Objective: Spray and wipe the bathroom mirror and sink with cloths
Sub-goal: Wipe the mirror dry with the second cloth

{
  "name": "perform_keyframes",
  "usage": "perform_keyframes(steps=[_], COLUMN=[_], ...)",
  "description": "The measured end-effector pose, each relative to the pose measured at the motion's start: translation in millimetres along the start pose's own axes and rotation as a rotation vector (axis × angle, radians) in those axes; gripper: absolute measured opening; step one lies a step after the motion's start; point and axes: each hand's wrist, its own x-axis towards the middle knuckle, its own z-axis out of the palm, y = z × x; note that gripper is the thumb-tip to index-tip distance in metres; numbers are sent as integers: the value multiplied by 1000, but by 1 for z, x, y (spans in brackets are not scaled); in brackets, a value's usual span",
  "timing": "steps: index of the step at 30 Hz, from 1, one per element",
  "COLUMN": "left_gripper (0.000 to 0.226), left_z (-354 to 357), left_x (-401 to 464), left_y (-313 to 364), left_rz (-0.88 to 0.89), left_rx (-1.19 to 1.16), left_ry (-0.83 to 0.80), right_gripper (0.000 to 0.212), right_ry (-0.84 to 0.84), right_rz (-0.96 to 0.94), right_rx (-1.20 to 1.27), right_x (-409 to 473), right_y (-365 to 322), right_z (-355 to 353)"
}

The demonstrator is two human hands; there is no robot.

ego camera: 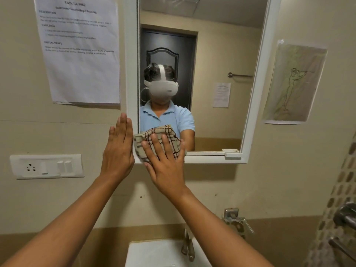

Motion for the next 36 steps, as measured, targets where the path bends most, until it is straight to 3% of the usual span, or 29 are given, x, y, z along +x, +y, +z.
perform_keyframes(steps=[4,11,14,18,22,27,29,32,36], left_gripper=[86,85,74,66,67,68,67,67,67], left_z=[0,0,3,11,21,39,48,59,71], left_x=[-3,-10,-21,-47,-96,-177,-210,-251,-291], left_y=[3,8,9,13,20,30,33,35,48], left_rz=[-11,-52,-45,-66,-109,-150,-138,-130,-141], left_rx=[35,24,20,8,-44,-87,-97,-110,-140], left_ry=[-26,-54,-93,-156,-222,-373,-443,-540,-684], right_gripper=[61,99,94,70,55,40,38,48,51], right_ry=[27,13,-23,9,68,29,39,44,22], right_rz=[-54,40,165,296,643,1493,1747,1888,1961], right_rx=[-27,-22,100,368,776,1305,1583,1775,1733], right_x=[-21,-52,-64,-87,-129,-191,-217,-251,-292], right_y=[33,68,62,47,24,9,6,-1,-12], right_z=[0,-15,-23,-35,-49,-42,-39,-46,-48])
